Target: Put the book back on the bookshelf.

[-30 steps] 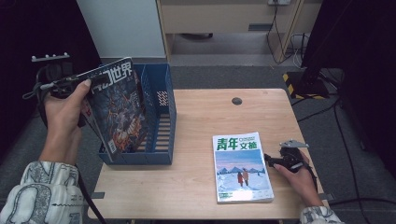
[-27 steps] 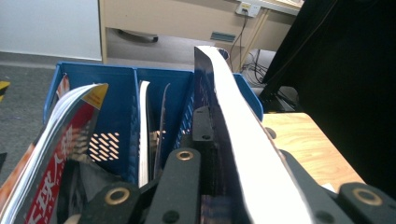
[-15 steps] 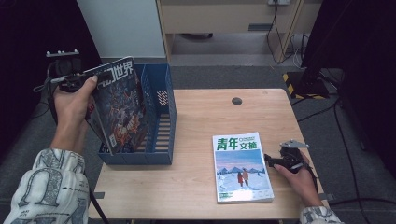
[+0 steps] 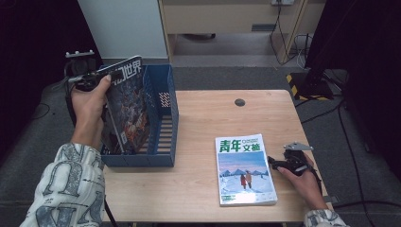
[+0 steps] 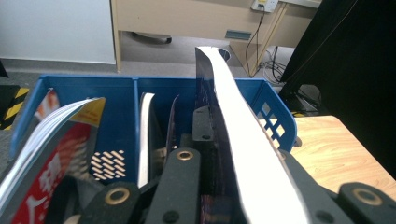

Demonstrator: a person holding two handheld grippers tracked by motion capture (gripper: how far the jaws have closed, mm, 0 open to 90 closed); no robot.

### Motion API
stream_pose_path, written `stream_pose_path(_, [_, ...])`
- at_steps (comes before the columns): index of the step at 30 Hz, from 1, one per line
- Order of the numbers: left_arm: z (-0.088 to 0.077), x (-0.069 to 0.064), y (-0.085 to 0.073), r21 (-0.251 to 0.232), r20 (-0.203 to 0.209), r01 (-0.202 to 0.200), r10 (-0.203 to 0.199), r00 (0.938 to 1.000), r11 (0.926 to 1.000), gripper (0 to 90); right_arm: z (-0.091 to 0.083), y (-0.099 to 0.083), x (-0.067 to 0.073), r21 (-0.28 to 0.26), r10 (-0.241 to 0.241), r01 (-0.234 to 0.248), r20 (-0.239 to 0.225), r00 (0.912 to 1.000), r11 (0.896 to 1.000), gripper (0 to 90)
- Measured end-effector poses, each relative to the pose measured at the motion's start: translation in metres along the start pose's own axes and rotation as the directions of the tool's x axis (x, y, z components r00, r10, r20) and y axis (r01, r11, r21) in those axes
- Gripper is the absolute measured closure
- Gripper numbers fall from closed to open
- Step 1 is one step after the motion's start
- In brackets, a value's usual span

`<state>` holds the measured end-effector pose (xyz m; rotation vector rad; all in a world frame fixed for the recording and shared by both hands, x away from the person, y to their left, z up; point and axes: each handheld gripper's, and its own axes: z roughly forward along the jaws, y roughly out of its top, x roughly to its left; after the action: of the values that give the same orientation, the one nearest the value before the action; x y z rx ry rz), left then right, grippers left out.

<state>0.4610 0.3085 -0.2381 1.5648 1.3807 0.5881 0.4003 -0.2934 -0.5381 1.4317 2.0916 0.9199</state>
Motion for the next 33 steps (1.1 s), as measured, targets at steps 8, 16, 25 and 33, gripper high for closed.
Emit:
stream_pose_path(8, [0.014,-0.003,-0.006,-0.003,0.002,-0.001,0.001,1.0000,1.0000,82.2,0.000,0.000,0.000,-0.001,-0.003,0.003,-0.001,1.0000,1.000,16.2])
stream_pose_path(16, [0.020,0.000,-0.012,-0.017,0.019,0.006,-0.005,0.9998,0.9998,82.1,0.000,0.000,0.000,-0.001,-0.004,0.004,-0.001,1.0000,1.000,16.3])
stream_pose_path(25, [0.026,0.002,-0.024,-0.065,0.021,0.025,-0.023,0.9995,0.9976,81.9,0.000,0.000,0.000,-0.001,-0.008,0.008,-0.003,1.0000,1.000,16.5])
stream_pose_path(33, [0.028,-0.004,-0.026,-0.083,0.010,0.005,-0.004,0.9999,0.9965,82.0,0.000,-0.001,0.000,-0.001,-0.006,0.006,-0.002,1.0000,1.000,16.4])
